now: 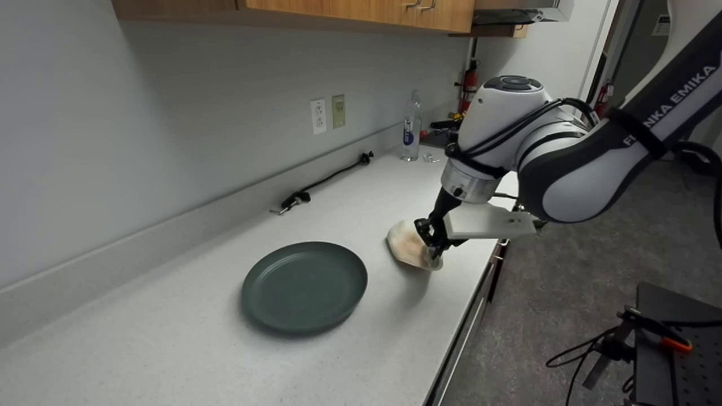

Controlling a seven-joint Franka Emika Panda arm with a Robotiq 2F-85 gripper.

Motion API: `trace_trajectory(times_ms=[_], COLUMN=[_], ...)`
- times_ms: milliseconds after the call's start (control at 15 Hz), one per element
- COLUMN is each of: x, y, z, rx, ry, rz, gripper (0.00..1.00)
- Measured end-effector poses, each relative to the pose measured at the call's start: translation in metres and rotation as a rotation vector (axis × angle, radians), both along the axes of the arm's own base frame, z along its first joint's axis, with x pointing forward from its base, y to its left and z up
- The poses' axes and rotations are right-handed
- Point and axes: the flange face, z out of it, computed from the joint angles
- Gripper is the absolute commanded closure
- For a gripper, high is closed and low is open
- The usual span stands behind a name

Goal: Unfold the towel

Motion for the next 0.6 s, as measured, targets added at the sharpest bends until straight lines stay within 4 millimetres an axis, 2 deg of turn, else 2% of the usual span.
trace_trajectory(times_ms=[133, 533, 600], x=[0.003, 0.030, 0.035], y=[-0.003, -0.040, -0.045], z=[0.000, 0.025, 0.028], rx=[0.007, -0.053, -0.065], ry=[0.075, 0.154, 0.147], rz=[0.015, 0.011, 0.010], gripper=[0.50, 0.05, 0.01])
